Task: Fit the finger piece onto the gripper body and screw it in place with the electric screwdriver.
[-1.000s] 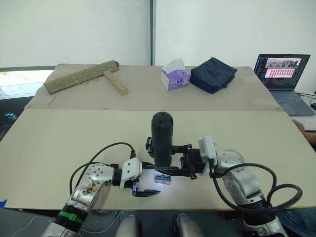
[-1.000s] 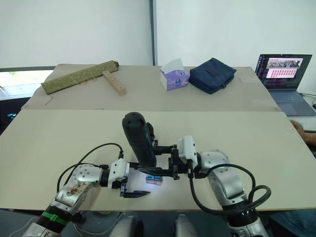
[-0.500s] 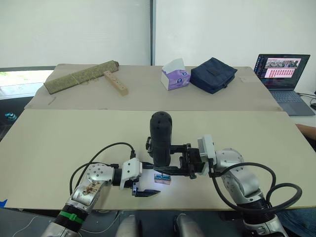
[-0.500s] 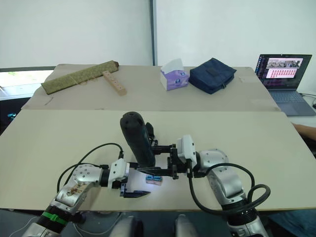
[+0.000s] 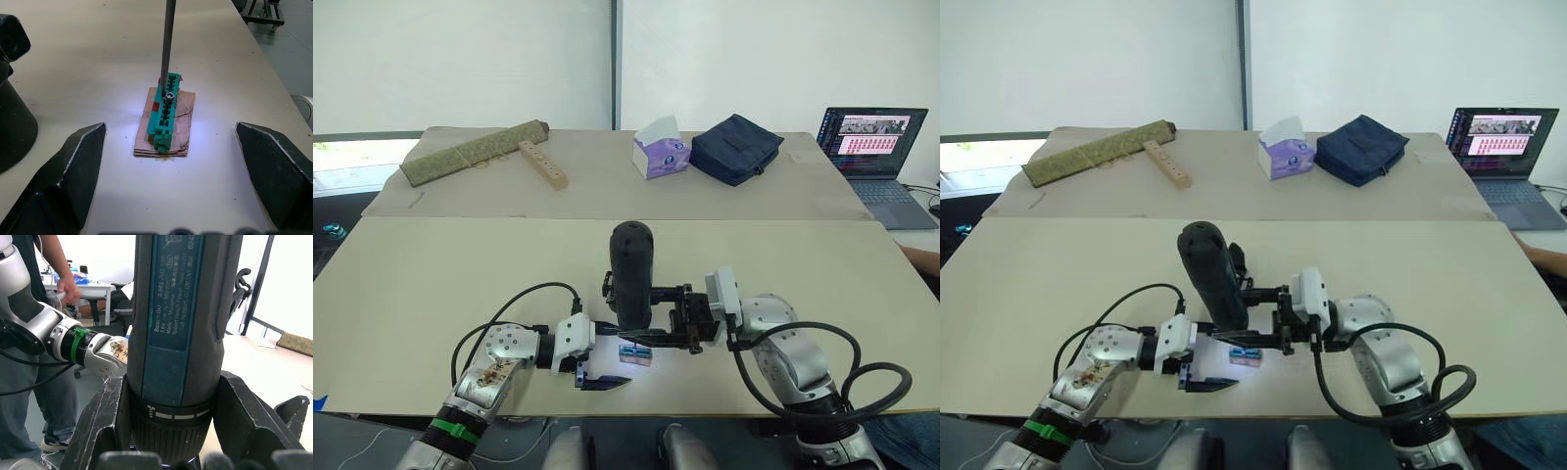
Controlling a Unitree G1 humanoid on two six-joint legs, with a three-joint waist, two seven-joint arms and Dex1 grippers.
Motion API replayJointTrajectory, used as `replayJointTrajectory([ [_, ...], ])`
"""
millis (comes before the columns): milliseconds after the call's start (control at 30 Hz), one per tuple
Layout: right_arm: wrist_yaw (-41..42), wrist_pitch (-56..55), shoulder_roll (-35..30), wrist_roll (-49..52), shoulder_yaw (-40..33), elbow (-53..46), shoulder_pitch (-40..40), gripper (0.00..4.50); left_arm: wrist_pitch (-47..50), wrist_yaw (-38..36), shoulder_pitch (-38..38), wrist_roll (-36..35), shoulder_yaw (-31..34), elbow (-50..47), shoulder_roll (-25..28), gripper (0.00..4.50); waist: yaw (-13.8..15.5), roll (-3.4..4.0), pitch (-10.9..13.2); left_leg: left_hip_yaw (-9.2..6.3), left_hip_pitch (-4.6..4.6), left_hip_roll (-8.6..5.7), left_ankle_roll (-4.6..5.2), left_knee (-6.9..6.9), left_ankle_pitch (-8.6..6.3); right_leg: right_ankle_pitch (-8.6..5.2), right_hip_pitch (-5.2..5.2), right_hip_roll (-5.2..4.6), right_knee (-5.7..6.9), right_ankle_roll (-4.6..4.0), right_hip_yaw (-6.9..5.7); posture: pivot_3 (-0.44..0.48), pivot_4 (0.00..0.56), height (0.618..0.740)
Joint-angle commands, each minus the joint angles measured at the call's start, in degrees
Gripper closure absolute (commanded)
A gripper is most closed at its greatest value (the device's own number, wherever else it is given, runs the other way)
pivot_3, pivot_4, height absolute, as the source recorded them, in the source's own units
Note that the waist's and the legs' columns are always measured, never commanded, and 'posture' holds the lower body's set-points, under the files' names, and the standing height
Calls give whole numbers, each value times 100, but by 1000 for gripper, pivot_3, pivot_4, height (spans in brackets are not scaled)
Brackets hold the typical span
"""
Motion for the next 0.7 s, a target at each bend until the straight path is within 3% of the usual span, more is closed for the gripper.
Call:
replayJointTrajectory([
  [33,-37,-159,41,70,-34,-142,-120,2578,140,43,84,123,-140,207,8,25,0,0,0,0,0,0,0,0,0,0,0,0,0,0,0,0,150,740],
  [700,-71,-220,45,-78,-1,-72,-100,2578,91,-12,16,136,-153,325,3,25,2,0,-1,0,1,0,0,0,0,0,1,0,0,0,0,0,150,740],
])
